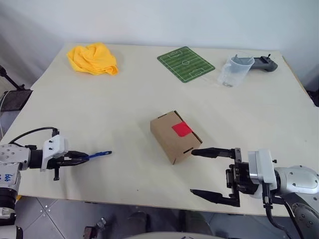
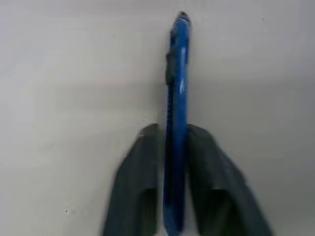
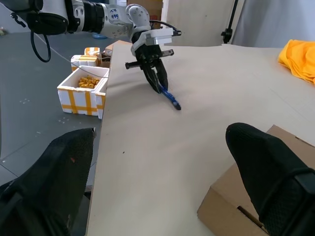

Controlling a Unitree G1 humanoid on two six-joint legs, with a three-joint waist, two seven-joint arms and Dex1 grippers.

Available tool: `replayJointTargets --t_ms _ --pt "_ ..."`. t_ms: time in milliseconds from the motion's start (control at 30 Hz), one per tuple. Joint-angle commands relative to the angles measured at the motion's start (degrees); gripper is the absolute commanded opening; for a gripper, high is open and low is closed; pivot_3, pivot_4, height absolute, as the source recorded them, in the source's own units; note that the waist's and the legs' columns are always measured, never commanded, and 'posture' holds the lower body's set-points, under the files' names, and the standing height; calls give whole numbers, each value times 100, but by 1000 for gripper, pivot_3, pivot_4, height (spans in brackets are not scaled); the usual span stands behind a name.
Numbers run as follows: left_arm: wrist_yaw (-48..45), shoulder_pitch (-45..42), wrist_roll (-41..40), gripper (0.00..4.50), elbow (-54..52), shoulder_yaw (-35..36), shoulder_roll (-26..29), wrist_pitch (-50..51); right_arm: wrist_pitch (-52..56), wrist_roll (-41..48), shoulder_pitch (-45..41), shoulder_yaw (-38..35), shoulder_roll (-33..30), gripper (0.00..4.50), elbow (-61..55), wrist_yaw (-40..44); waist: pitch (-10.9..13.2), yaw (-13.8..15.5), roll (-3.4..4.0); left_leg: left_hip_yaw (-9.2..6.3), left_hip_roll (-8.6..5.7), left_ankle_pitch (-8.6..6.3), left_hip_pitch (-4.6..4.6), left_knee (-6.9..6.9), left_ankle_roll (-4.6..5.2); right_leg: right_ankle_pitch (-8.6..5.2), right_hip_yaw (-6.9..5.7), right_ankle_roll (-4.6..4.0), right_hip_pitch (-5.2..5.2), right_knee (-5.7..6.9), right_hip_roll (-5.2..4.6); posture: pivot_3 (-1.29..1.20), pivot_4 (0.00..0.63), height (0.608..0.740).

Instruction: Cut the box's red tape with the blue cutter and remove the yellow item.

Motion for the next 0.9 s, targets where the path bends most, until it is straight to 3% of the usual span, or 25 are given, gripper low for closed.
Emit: replayJointTargets --t_ms 33,233,800,900 --pt "-189 221 -125 2144 -318 -51 -75 -19 -49 48 -27 -100 -60 4500 -90 10 0 -5 0 -1 1 0 -1 0 0 0 -1 0 0 -3 0 0 150 740" --pt "-192 499 -218 2144 -525 88 76 109 -78 4 7 -80 -34 4500 -72 8 0 -13 -1 -2 2 -4 -4 -1 0 0 -1 0 -1 -10 2 0 150 740" --pt "246 589 117 2144 282 132 388 31 -47 5 -45 -14 -13 4500 -98 -55 0 -82 0 2 15 -2 3 -5 -11 -1 0 -2 -3 -19 10 0 150 740" --pt "331 748 80 1537 245 198 407 49 -47 11 -42 -14 -6 4500 -105 -81 -2 -123 3 2 16 -2 5 -7 -11 -2 2 -3 -3 -21 10 0 150 740"
